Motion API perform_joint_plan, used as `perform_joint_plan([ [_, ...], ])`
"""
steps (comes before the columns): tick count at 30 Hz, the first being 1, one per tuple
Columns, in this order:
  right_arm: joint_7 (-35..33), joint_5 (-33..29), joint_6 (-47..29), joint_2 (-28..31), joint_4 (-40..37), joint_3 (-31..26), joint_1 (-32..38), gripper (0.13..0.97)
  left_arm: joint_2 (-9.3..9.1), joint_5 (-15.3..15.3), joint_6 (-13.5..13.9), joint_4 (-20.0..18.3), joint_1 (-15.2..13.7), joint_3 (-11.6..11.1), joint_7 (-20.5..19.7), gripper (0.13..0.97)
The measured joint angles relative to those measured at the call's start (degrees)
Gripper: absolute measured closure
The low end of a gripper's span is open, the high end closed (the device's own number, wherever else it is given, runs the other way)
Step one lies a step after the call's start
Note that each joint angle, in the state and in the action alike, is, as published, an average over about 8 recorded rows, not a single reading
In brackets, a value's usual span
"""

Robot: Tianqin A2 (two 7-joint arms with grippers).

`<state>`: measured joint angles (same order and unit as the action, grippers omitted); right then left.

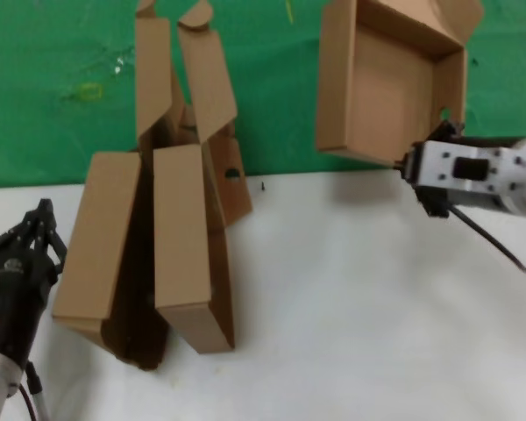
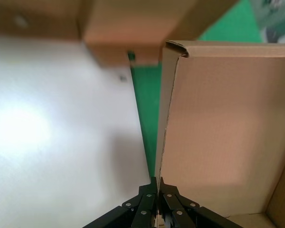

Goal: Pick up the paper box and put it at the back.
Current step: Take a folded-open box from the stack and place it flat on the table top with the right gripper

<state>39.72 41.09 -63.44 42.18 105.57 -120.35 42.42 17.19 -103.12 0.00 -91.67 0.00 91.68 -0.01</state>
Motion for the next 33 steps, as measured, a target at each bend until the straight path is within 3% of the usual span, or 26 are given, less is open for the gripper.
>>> perform_joint_plan([
  [6,2.33,-12.38,-8.27,-9.57,-8.94,-5.34,8.22,0.946,0.00,0.00,0.00,0.00,0.00,0.00,0.00,0.954],
  [13,-0.13,-20.52,-11.81,-19.59,-20.66,-8.49,14.19,0.946,0.00,0.00,0.00,0.00,0.00,0.00,0.00,0.954],
  [22,-1.84,-24.30,-13.21,-27.78,-30.95,-9.71,17.32,0.946,0.00,0.00,0.00,0.00,0.00,0.00,0.00,0.954],
  [33,-1.52,-25.50,-13.32,-32.61,-37.89,-9.24,19.63,0.946,0.00,0.00,0.00,0.00,0.00,0.00,0.00,0.954],
])
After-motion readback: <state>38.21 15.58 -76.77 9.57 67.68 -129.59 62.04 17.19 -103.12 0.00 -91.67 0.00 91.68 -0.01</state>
